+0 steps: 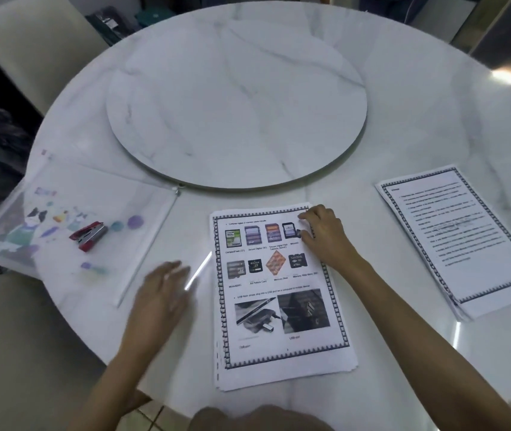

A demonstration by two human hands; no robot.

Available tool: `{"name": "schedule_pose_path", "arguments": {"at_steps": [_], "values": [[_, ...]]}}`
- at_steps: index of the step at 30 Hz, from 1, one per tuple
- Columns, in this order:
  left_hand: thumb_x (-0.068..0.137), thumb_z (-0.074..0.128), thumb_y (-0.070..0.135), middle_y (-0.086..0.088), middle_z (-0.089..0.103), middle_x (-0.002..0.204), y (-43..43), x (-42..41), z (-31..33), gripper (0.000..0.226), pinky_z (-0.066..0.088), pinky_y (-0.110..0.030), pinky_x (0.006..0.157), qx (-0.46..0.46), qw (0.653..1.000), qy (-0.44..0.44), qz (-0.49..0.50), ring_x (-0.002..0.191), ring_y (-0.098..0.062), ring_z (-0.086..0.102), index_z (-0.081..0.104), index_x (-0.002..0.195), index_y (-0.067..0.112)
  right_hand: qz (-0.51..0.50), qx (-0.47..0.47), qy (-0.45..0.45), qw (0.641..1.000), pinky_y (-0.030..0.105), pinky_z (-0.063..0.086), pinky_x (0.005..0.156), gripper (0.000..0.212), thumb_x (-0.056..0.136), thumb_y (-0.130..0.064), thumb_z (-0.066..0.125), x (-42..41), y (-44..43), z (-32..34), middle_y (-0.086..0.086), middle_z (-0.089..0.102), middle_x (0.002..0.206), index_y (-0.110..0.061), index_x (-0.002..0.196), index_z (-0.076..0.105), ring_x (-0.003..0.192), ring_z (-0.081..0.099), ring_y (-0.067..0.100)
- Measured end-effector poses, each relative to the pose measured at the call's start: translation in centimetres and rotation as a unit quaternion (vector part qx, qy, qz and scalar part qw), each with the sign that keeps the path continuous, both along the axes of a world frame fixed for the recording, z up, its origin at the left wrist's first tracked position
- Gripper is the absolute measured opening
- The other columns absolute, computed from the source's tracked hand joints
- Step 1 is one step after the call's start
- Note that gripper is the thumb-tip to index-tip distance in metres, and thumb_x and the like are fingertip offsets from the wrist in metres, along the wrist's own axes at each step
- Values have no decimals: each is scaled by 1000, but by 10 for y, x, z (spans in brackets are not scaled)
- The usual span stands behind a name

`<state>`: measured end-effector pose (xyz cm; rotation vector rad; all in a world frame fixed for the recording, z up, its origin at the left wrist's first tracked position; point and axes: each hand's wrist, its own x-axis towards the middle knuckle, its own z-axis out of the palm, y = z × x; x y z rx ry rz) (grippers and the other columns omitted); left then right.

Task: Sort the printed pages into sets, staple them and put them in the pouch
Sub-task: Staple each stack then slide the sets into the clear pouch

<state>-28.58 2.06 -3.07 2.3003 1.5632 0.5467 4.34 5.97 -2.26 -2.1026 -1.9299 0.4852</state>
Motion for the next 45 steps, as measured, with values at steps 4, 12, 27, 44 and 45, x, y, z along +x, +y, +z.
{"name": "schedule_pose_path", "arguments": {"at_steps": [4, 12, 27, 44, 45], "values": [[79, 67, 3, -27, 55, 122, 64, -48, -2, 45, 40, -52, 98, -9, 991, 36, 132, 114, -46, 49, 55, 122, -1, -11, 3, 4, 1000, 38, 34, 98, 37, 91, -13, 51, -2, -14, -1, 15, 46, 129, -4, 127, 51, 120, 41, 30], [81, 62, 2, -34, 46, 123, 119, -86, -6, 45, 35, -58, 94, -15, 966, 82, 246, 112, -52, 42, 50, 124, -7, -61, 24, 38, 997, 34, 33, 101, 36, 92, -9, 51, -5, -28, 3, 15, 47, 127, -3, 127, 51, 120, 41, 28], [90, 56, 19, -22, 58, 111, 106, -56, 10, 26, 43, -46, 87, -45, 982, 6, 181, 104, -41, 53, 61, 113, 6, -77, 21, 63, 995, 25, 30, 94, 32, 91, -6, 51, -12, -48, -5, 15, 48, 123, -3, 123, 53, 114, 42, 28], [82, 69, 23, 11, 64, 96, -12, 150, 50, 26, 40, 3, 73, -210, 920, -326, 62, 87, 5, 58, 65, 107, 19, -60, -30, 403, 913, 18, 51, 84, 23, 93, -20, 53, -40, -78, 27, -4, 64, 112, -21, 115, 59, 101, 63, 7], [82, 68, 24, 11, 66, 96, -14, 154, 50, 26, 41, 1, 73, -214, 918, -329, 58, 88, 3, 60, 65, 107, 19, -65, -32, 420, 904, 18, 51, 81, 21, 93, -17, 52, -36, -83, 30, -5, 66, 108, -20, 113, 61, 97, 64, 4]]}}
